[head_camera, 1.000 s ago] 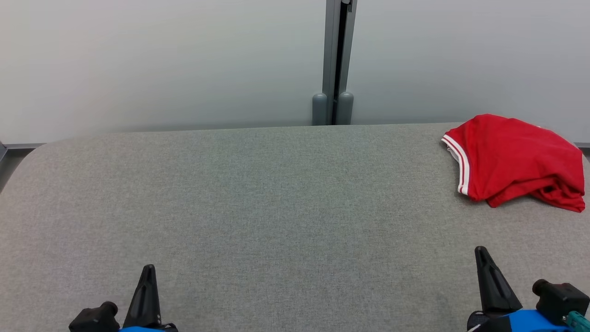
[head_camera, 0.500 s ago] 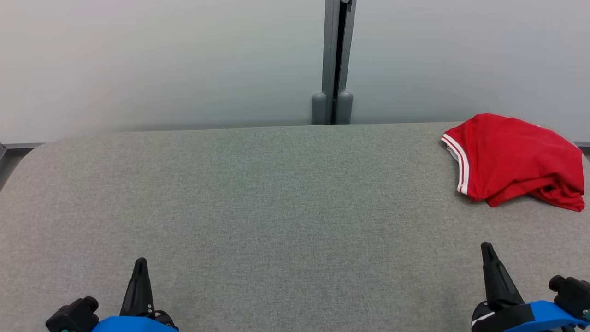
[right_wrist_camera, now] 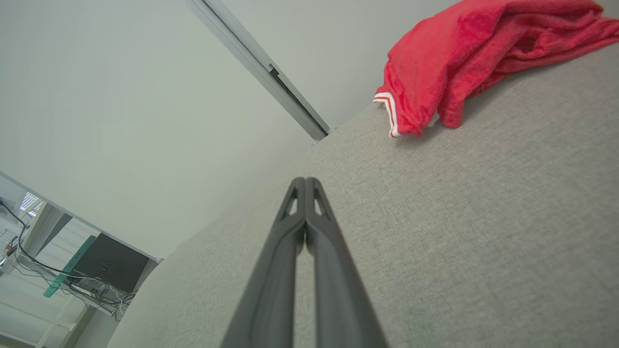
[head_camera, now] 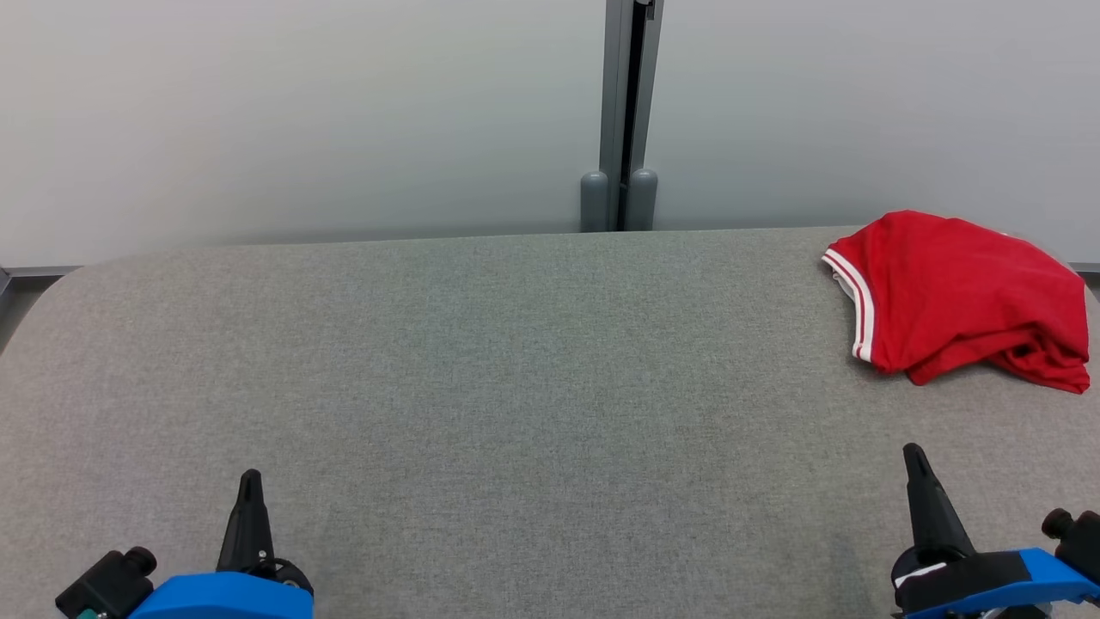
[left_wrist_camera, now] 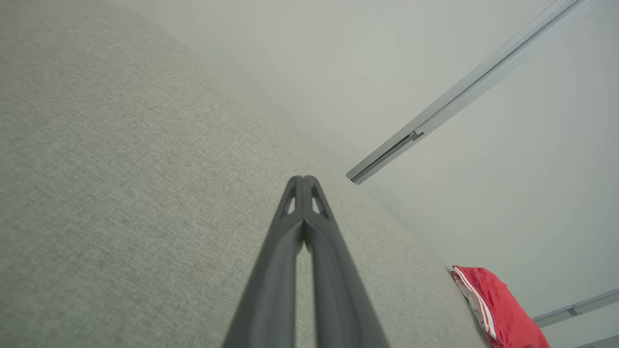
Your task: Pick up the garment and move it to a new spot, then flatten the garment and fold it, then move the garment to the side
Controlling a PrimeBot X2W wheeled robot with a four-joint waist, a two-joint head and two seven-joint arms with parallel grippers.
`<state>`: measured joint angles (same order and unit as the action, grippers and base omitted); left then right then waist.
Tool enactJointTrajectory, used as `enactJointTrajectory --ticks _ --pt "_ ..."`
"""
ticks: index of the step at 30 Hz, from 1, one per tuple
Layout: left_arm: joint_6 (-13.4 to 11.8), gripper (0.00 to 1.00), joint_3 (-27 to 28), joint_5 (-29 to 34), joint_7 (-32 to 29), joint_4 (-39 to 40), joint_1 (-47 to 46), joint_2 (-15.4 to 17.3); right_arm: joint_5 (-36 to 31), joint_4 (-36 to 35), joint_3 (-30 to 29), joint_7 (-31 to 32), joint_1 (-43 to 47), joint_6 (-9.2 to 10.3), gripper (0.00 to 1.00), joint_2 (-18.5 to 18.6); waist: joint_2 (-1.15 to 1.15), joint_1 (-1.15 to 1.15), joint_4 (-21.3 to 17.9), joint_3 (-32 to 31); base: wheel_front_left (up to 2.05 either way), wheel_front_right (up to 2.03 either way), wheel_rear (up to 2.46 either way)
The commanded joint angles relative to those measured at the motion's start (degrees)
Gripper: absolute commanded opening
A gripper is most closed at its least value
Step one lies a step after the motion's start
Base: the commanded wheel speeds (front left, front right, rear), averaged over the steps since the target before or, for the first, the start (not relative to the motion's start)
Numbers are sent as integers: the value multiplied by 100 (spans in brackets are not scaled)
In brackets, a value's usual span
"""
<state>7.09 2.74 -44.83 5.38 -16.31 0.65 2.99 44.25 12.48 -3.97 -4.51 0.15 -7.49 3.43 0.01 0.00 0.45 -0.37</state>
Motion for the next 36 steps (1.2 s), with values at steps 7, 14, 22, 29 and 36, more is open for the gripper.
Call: enactJointTrajectory --ticks 7,14,22,29,36 --pt "26 0 63 -604 -149 110 -248 7 618 -27 -46 142 -224 0 0 -7 -1 0 -3 4 0 0 0" --pt "30 0 107 -1096 -280 128 -308 5 1121 -7 -75 257 -291 0 0 -12 -1 0 -7 9 0 0 0" --pt "34 0 148 -1623 -409 145 -374 2 1648 15 -104 385 -341 -1 0 -19 -1 0 -11 14 0 0 0" --pt "39 0 181 -2110 -536 158 -422 1 2147 35 -129 502 -398 -1 0 -25 -1 0 -15 19 0 0 0" --pt "43 0 213 -2510 -638 172 -477 -2 2550 53 -150 593 -435 -1 0 -30 -1 0 -19 23 0 0 0"
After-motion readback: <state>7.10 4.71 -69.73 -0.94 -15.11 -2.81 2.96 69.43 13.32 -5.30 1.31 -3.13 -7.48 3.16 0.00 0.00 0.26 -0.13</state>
